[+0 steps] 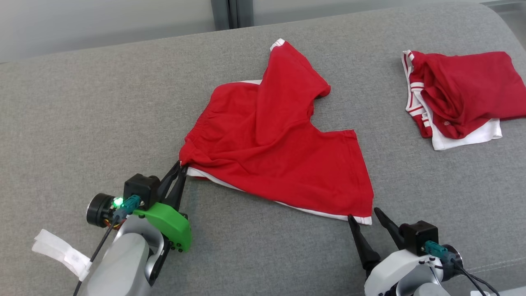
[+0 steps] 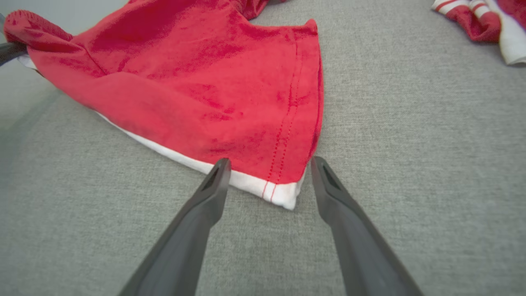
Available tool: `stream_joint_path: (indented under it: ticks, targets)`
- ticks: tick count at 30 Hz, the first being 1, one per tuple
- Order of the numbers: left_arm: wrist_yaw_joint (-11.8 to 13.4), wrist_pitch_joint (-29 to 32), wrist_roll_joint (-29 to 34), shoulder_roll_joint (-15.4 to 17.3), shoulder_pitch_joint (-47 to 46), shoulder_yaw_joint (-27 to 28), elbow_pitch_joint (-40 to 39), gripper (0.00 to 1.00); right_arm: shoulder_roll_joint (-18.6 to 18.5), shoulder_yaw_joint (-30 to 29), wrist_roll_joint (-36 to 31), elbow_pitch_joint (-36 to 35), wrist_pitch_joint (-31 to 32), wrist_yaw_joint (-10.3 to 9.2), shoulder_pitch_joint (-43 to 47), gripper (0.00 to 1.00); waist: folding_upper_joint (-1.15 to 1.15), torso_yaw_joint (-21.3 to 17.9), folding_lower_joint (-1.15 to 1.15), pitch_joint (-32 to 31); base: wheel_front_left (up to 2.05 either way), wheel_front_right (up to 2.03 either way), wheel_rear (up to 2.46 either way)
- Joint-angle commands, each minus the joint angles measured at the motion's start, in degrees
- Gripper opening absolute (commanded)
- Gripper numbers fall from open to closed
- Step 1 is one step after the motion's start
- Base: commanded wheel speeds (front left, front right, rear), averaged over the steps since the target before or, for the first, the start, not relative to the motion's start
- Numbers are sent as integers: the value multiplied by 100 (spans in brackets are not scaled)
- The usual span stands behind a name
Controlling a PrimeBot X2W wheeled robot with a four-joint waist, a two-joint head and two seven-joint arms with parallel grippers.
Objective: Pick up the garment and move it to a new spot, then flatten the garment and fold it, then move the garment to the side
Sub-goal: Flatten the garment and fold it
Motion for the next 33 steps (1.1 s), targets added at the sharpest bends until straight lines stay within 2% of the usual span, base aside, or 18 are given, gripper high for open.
stream_joint_path:
  ticks: [1, 12, 13, 14, 15, 16, 24, 33]
  targets:
    - [3, -3, 58, -25, 65, 20, -25, 0, 43, -55, -35, 66, 46, -1, 36, 100, 0, 23, 0, -24, 0, 0, 0]
    - [3, -2, 85, -68, 129, 25, -114, 0, 181, -176, -71, 359, 223, -1, -48, 100, 0, 137, 0, -92, 0, 0, 0]
    - [3, -2, 85, -67, 128, 21, -117, 0, 185, -150, -50, 368, 238, -1, -62, 96, 0, 144, 0, -92, 0, 0, 0]
    - [3, -3, 85, -67, 129, 19, -123, 0, 187, -109, -31, 380, 264, -1, -78, 36, 0, 154, 0, -93, 0, 0, 0]
    - [3, -2, 85, -68, 133, 17, -127, 0, 187, -82, -20, 383, 261, -1, -87, 10, 0, 160, 0, -97, 0, 0, 0]
    - [3, -3, 87, -68, 142, 18, -128, 0, 185, -54, -1, 384, 256, -1, -93, 0, 0, 166, 0, -103, 0, 0, 0]
    - [53, -3, 212, -17, 132, 65, -53, 0, 66, 100, 168, 123, 116, -1, -219, 0, 0, 208, 0, -184, 0, 0, 0]
    - [84, -3, 237, 64, -268, 247, -544, 0, -414, 279, 195, -983, 209, -1, -871, 0, 0, 288, 0, -427, 0, 0, 0]
